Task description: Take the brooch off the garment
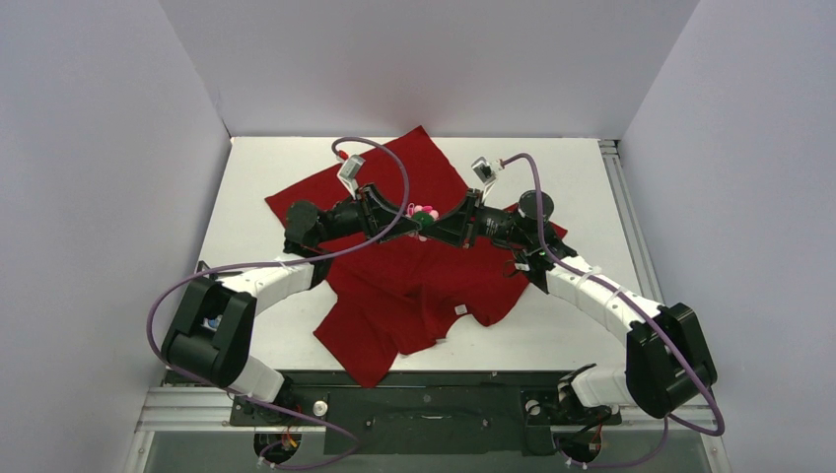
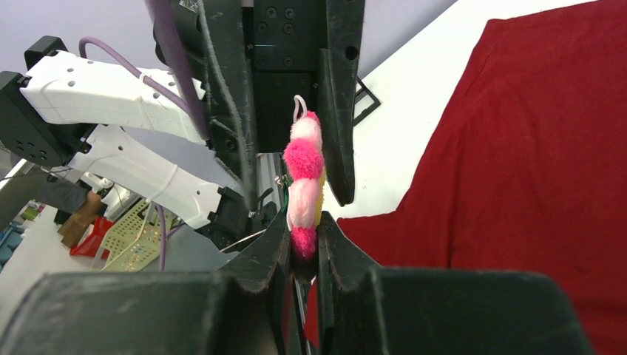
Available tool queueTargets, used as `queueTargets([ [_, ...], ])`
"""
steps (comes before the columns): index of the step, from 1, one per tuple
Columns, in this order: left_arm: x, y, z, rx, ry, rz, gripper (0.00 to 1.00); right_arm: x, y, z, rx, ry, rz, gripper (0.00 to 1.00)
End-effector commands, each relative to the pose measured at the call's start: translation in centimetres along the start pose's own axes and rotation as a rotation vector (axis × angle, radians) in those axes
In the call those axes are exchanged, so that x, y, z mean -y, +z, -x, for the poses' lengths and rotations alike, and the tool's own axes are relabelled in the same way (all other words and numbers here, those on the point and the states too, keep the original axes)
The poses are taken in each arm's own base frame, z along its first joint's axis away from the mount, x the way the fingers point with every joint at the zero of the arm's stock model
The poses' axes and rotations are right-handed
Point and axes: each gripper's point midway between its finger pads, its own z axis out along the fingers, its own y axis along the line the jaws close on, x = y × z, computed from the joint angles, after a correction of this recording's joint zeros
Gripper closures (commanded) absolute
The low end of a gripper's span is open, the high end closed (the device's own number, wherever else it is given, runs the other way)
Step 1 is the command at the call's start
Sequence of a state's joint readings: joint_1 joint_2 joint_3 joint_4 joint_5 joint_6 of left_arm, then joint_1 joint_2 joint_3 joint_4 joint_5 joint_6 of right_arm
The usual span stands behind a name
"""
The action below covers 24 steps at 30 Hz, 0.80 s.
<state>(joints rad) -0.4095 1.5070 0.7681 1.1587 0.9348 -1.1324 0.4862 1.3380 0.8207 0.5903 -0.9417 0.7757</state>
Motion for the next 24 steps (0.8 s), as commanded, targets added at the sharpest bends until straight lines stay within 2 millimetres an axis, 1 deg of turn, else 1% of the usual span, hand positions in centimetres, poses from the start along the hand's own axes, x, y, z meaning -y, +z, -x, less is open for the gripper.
queueTargets([
  [1,0.5,0.1,0.6,0.011,0.048,-0.019,0.50,-1.1,0.6,1.6,0.040,-0.068,0.044,1.00],
  [2,0.4,-0.2,1.1,0.022,0.056,-0.010,0.47,-1.0,0.5,1.6,0.039,-0.066,0.045,1.00],
  [3,0.3,-0.4,1.3,0.030,0.060,-0.005,0.39,-1.0,0.5,1.3,0.037,-0.055,0.045,1.00],
  [5,0.0,-0.9,2.2,0.056,0.073,0.009,0.28,-0.9,0.4,1.1,0.035,-0.041,0.050,1.00],
  [7,-0.2,-1.8,3.2,0.079,0.094,0.024,0.24,-1.0,0.3,0.8,0.031,-0.024,0.056,1.00],
  [9,0.0,-2.5,3.7,0.087,0.123,0.023,0.23,-1.0,0.1,0.6,0.026,-0.005,0.059,1.00],
  [11,0.1,-3.2,3.4,0.071,0.156,0.021,0.22,-1.0,0.0,0.4,0.020,0.014,0.060,1.00],
  [12,-0.1,-3.6,2.7,0.052,0.162,0.022,0.22,-0.9,-0.1,0.2,0.016,0.031,0.058,1.00],
  [13,0.0,-3.9,2.5,0.045,0.199,0.021,0.23,-1.0,-0.2,0.2,0.015,0.037,0.062,1.00],
  [16,-0.7,-4.7,0.5,0.005,0.212,0.031,0.23,-0.8,-0.3,-0.4,0.003,0.086,0.056,1.00],
  [20,-1.5,-4.9,-0.9,-0.019,0.237,0.046,0.21,-0.6,-0.4,-0.9,-0.010,0.143,0.049,1.00],
  [24,-2.3,-4.4,-1.9,-0.042,0.233,0.063,0.20,-0.1,-0.4,-1.1,-0.012,0.180,0.028,1.00],
])
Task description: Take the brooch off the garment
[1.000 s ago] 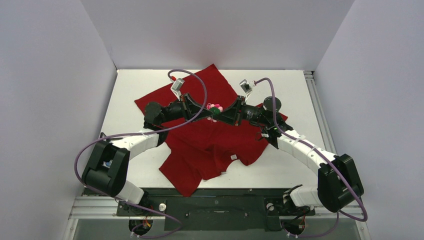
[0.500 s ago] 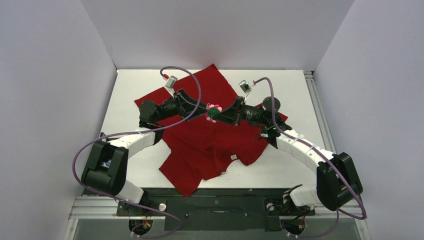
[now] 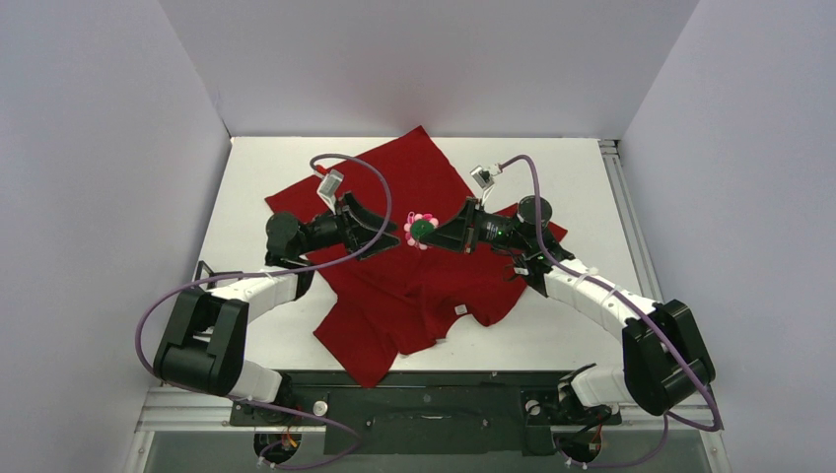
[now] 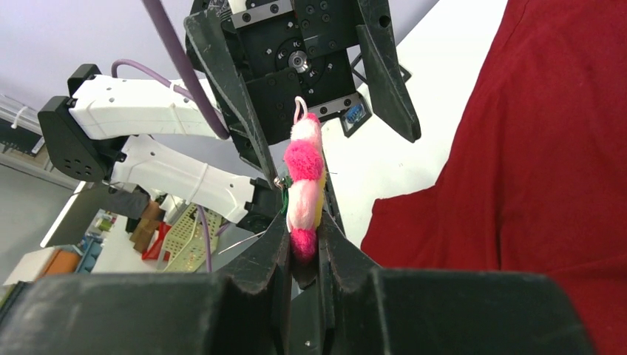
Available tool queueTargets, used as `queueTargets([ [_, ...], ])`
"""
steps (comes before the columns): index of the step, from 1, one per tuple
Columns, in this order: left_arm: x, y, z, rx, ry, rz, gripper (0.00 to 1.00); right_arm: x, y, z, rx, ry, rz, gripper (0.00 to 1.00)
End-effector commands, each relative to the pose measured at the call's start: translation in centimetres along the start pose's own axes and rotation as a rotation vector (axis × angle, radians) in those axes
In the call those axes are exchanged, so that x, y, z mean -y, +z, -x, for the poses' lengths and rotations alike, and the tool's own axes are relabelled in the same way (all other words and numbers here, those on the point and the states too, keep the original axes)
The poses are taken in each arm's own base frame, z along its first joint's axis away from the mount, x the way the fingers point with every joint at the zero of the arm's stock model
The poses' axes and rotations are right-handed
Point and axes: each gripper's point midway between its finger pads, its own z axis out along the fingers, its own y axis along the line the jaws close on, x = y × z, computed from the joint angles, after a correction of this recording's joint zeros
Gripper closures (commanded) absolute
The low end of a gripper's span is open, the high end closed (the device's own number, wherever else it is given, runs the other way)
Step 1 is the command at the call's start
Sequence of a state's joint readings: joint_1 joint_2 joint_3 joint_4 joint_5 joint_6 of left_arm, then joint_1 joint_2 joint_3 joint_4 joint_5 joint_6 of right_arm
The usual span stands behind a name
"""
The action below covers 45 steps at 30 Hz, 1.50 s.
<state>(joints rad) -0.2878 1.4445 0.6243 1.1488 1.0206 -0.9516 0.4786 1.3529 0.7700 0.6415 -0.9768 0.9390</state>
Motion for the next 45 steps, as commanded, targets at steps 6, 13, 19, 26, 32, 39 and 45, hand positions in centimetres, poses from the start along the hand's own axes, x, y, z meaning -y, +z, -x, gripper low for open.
queueTargets([
  [6,0.7,1.3,-1.6,-0.055,0.102,-0.037,0.17,0.2,0.2,0.5,0.022,0.040,-0.001,1.00],
  [13,0.8,2.2,-2.6,-0.089,0.088,-0.048,0.15,1.4,0.3,0.4,0.022,0.061,-0.031,1.00],
  [19,0.6,3.0,-2.0,-0.066,0.066,-0.032,0.18,2.0,0.4,0.1,0.018,0.067,-0.043,1.00],
  [26,-0.1,3.8,0.0,-0.002,0.032,0.013,0.25,2.2,0.4,0.2,0.022,0.054,-0.062,1.00],
  [32,-1.3,3.7,1.0,0.042,-0.024,0.068,0.32,2.3,0.2,-0.1,0.010,0.031,-0.084,1.00],
  [39,-1.4,3.6,0.8,0.029,-0.017,0.067,0.38,2.4,0.1,-0.2,0.006,0.005,-0.089,1.00],
  [45,0.5,3.2,0.6,0.022,0.029,-0.022,0.30,2.3,0.0,-0.2,0.005,-0.016,-0.086,1.00],
])
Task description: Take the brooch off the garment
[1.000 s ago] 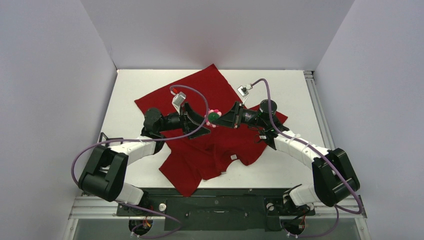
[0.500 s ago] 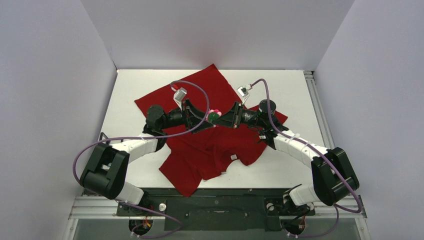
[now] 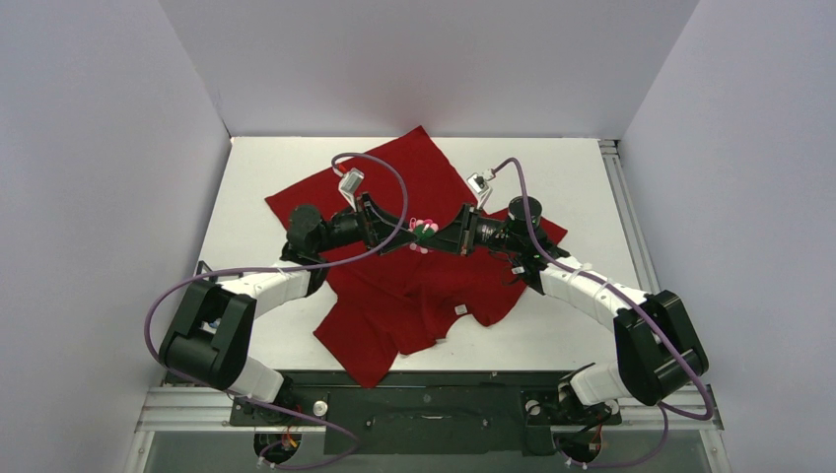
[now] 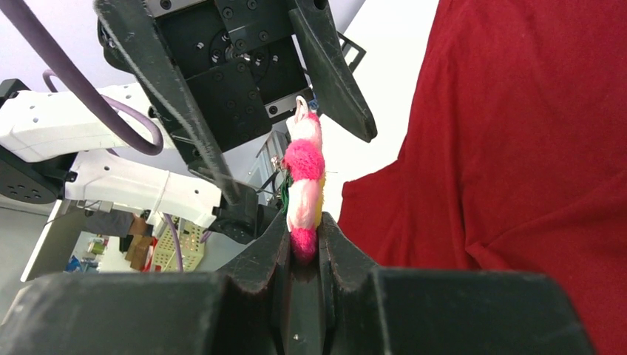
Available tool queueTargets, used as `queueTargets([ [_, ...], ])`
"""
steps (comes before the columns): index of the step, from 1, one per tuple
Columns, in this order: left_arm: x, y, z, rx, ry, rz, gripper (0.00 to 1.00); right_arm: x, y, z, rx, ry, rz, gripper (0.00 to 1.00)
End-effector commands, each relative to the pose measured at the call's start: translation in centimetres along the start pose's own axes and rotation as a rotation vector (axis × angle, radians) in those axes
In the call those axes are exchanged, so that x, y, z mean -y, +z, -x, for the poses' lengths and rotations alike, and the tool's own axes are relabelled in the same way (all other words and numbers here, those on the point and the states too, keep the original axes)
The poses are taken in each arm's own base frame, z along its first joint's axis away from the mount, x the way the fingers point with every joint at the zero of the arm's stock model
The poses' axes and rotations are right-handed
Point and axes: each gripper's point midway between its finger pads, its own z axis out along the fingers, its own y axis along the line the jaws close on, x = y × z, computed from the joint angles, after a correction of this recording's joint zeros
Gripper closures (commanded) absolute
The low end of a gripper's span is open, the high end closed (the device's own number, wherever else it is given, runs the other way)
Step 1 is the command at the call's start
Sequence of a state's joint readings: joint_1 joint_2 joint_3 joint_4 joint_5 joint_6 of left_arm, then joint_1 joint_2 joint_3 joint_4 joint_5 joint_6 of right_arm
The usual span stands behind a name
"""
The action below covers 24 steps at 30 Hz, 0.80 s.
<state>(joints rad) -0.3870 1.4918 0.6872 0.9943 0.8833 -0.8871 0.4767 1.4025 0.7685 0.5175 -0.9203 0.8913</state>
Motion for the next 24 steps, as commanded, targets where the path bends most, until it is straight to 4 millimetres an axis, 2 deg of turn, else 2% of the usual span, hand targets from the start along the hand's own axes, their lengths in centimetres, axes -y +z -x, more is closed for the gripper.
queueTargets([
  [1,2.6,-0.2,1.4,0.025,0.093,-0.107,0.29,-1.7,-0.4,1.3,0.039,-0.102,0.042,1.00],
  [7,3.4,-1.8,2.2,0.024,0.137,-0.147,0.26,-2.3,-0.8,1.2,0.030,-0.137,0.071,1.00],
  [13,2.1,-1.5,1.9,-0.003,0.088,-0.094,0.39,-2.6,-0.8,0.0,-0.015,-0.155,0.102,1.00],
  [19,2.9,0.0,-0.2,-0.087,0.049,-0.125,0.51,-2.9,-0.8,-1.0,-0.057,-0.182,0.108,1.00],
  [24,3.0,0.6,-1.2,-0.120,0.021,-0.136,0.60,-3.2,-0.7,-1.3,-0.076,-0.198,0.120,1.00],
])
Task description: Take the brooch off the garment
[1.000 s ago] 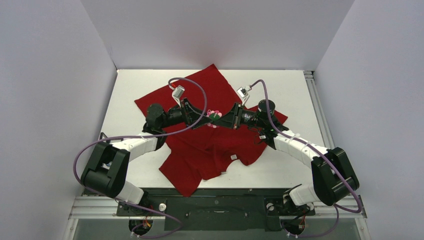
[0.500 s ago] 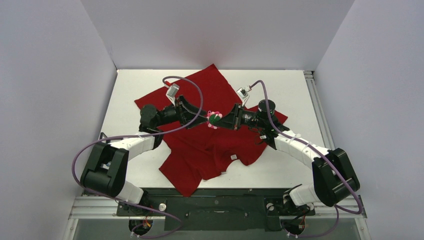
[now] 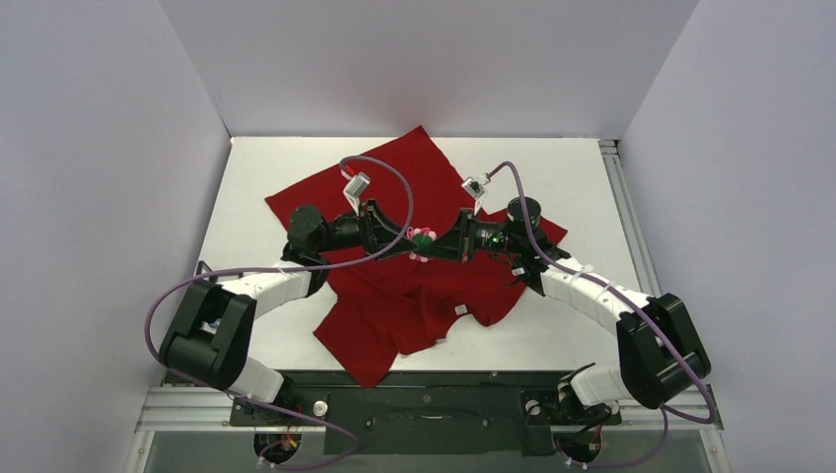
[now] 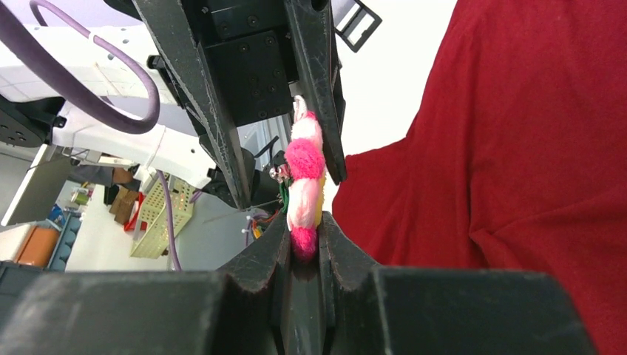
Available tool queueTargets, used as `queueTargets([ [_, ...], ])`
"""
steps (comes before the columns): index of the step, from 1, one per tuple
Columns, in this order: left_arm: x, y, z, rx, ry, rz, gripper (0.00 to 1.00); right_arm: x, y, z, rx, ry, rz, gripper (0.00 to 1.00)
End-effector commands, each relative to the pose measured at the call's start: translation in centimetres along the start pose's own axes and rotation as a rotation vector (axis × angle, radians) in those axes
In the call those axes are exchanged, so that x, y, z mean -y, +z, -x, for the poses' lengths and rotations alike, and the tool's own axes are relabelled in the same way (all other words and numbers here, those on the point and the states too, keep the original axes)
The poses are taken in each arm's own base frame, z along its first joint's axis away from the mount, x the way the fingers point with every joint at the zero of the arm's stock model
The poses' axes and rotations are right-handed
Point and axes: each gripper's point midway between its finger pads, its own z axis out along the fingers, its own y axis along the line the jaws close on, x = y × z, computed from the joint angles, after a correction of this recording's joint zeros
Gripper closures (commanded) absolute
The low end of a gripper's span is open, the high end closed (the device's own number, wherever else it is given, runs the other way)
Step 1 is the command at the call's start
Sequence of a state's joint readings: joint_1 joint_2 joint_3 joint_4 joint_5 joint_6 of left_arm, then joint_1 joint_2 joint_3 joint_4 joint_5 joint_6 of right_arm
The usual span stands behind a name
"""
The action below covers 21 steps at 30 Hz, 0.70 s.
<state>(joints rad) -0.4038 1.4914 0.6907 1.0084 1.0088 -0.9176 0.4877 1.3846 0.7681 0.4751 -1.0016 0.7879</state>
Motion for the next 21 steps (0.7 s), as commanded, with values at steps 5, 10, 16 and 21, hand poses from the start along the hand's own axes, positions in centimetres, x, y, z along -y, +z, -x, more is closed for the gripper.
queueTargets([
  [5,0.9,0.9,0.5,-0.016,0.031,-0.055,0.70,-2.3,-0.3,-0.1,-0.021,-0.123,0.065,1.00],
  [10,1.0,0.9,0.4,-0.012,0.008,-0.076,0.81,-2.3,-0.3,-0.2,-0.027,-0.125,0.065,1.00],
  [16,0.8,0.8,-0.1,-0.016,-0.008,-0.071,1.00,-2.4,-0.4,0.1,-0.016,-0.129,0.061,1.00],
  [21,0.6,0.5,-0.7,-0.016,-0.025,-0.061,1.00,-1.9,-0.8,1.5,0.036,-0.124,0.027,0.80],
])
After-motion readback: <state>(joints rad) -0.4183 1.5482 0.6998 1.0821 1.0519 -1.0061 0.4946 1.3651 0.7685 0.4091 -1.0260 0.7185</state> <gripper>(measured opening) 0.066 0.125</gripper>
